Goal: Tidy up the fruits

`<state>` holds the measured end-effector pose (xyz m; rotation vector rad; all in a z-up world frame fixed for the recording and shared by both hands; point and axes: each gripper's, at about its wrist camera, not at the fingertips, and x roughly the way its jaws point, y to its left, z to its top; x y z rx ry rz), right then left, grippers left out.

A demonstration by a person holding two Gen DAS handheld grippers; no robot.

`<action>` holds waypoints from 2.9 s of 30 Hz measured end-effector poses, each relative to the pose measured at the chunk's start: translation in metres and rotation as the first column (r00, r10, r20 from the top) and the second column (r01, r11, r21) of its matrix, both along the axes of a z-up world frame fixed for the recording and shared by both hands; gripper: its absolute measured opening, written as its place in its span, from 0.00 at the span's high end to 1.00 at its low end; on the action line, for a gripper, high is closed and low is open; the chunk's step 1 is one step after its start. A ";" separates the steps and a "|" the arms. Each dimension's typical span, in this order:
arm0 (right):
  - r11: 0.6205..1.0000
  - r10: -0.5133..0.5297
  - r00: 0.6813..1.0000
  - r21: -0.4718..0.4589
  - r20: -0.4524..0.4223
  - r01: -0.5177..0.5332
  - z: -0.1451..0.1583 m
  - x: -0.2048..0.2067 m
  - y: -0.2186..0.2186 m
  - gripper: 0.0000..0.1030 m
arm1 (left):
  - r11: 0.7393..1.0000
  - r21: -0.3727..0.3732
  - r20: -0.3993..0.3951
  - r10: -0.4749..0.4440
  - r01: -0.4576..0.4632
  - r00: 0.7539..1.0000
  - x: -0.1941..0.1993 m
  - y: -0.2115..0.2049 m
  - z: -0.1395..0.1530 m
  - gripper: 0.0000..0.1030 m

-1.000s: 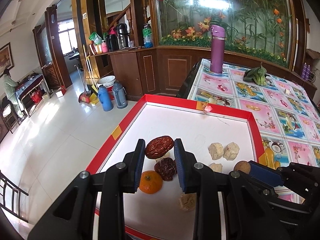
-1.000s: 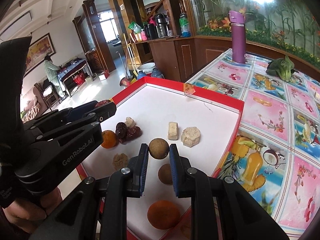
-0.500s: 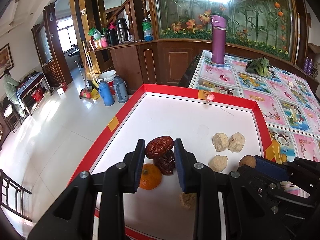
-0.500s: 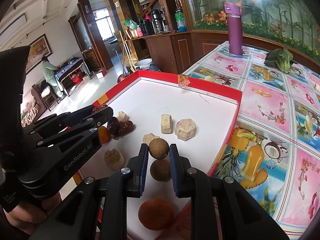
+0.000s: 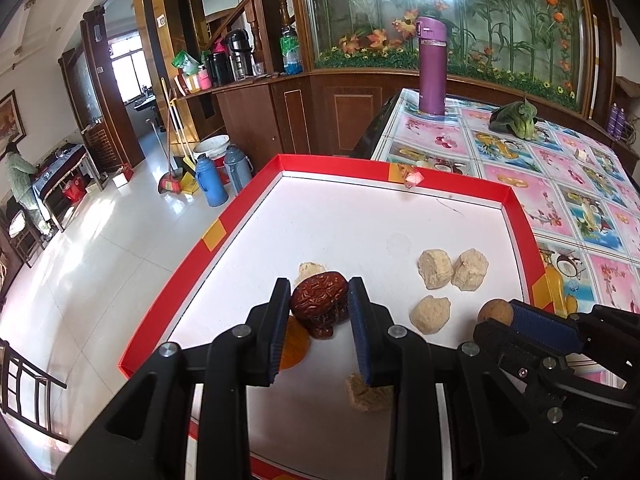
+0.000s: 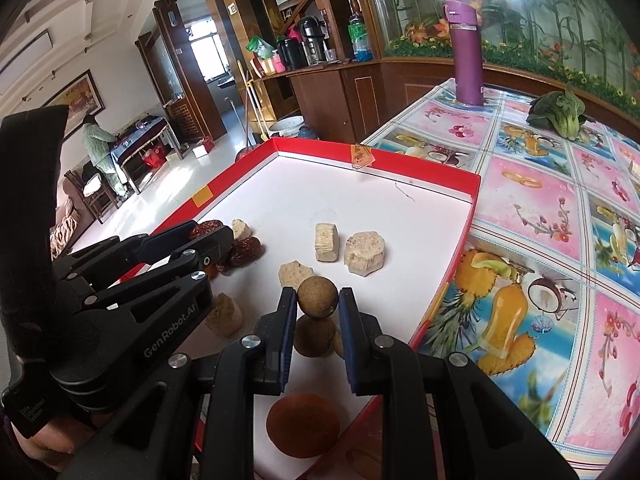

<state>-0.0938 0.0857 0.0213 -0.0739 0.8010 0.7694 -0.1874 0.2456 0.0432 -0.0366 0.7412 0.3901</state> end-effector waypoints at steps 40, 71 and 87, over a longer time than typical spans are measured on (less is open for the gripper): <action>0.983 -0.137 0.986 0.133 0.097 0.123 0.032 0.002 -0.066 0.47 | 0.993 0.053 0.062 0.102 -0.105 0.993 -0.018 -0.031 0.041 0.00; 0.944 -0.206 0.931 0.312 0.302 0.108 0.089 -0.038 -0.090 0.34 | 0.996 0.012 0.327 0.083 -0.092 0.941 -0.084 -0.028 0.115 0.00; 0.953 -0.172 0.937 0.294 0.304 0.079 0.090 -0.051 -0.085 0.34 | 0.980 0.047 0.294 0.169 -0.191 0.941 -0.090 -0.022 0.103 0.00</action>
